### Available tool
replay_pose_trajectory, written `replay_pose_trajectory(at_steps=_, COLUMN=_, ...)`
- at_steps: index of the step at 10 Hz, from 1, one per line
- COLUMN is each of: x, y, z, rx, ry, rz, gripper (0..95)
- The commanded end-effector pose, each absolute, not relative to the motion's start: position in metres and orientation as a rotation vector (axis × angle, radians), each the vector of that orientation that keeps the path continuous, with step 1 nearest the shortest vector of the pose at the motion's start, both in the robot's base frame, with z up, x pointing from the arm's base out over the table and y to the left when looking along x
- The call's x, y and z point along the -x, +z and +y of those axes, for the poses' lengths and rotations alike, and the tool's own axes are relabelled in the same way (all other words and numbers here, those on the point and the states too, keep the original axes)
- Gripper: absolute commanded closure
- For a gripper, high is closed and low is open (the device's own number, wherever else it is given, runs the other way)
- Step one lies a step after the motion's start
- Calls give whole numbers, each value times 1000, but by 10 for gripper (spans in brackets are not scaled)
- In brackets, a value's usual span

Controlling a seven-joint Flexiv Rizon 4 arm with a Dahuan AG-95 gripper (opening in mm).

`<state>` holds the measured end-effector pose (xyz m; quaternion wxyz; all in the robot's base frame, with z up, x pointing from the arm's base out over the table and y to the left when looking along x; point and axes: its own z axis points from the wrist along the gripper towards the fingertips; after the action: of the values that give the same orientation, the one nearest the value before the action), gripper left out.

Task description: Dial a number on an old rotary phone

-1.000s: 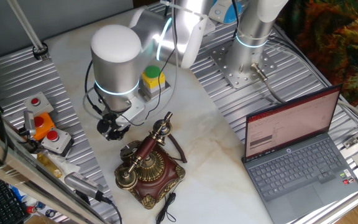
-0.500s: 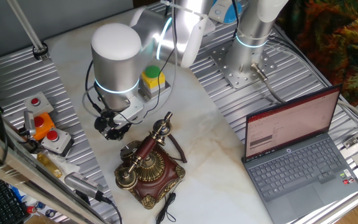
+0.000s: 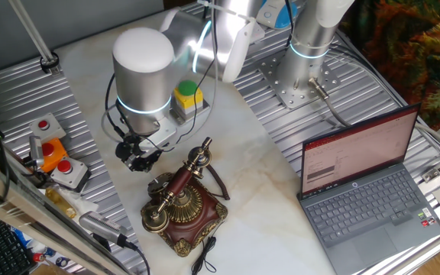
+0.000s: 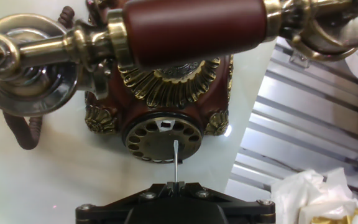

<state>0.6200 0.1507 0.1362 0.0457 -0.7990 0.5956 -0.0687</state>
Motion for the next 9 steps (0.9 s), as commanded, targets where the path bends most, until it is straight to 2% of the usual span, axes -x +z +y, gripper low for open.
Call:
replay_pose_trajectory(at_steps=1, x=-621, y=136, z=151, rx=2434, ry=-188, rz=1838, gripper=950)
replay_pose_trajectory(at_steps=9, x=-621, y=136, z=151, rx=2421, ry=-83, rz=1819, gripper=950)
